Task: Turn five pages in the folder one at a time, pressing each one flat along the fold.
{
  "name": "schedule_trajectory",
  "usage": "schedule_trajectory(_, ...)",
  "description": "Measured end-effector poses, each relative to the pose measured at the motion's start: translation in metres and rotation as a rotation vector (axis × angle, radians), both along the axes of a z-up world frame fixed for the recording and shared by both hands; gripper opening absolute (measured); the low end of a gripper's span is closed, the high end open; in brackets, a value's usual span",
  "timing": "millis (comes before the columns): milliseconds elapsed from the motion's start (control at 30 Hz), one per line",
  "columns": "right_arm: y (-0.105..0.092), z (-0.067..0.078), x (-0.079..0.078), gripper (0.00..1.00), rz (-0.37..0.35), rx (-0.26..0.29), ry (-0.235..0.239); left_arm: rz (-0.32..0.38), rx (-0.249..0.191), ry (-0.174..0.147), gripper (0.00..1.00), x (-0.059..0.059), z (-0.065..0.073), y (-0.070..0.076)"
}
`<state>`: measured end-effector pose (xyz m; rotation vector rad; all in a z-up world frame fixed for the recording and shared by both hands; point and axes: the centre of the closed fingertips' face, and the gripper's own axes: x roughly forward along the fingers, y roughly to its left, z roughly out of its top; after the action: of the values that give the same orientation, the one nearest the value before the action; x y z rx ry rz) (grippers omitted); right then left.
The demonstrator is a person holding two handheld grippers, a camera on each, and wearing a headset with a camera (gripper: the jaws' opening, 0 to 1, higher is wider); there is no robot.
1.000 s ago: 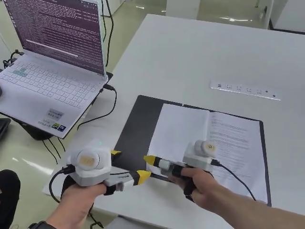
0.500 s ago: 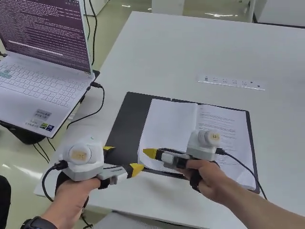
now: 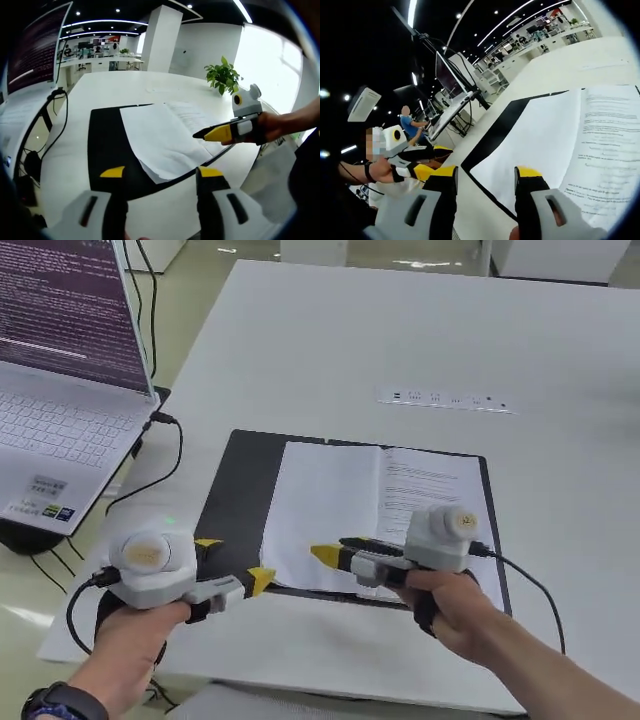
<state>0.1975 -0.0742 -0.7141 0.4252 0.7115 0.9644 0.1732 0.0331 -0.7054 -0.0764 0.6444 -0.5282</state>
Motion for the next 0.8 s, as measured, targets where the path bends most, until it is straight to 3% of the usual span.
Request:
schedule_trajectory(233,-0.028,0.000,-0.004,0.42,-0.057,-0.001,-0.003,-0.037,0.014,0.005,0.47,0.007,-0.002,-0.014)
schedule_trajectory(367,-0.040,-0.001,-0.007,0.40,-0.080,-0.009,0.000,-0.059,0.042,0.007,0.36,0.012,-0.008,-0.018)
schedule_trajectory(567,-0.055,0.000,-0.009,0.40,-0.114,0.000,0.010,-0.063,0.060,0.044,0.26,0.017,-0.025,-0.023)
schedule_trajectory(800,-0.071,0.002,-0.010,0.40,-0.141,0.005,0.013,-0.056,0.048,0.079,0.16,0.017,-0.035,-0.029)
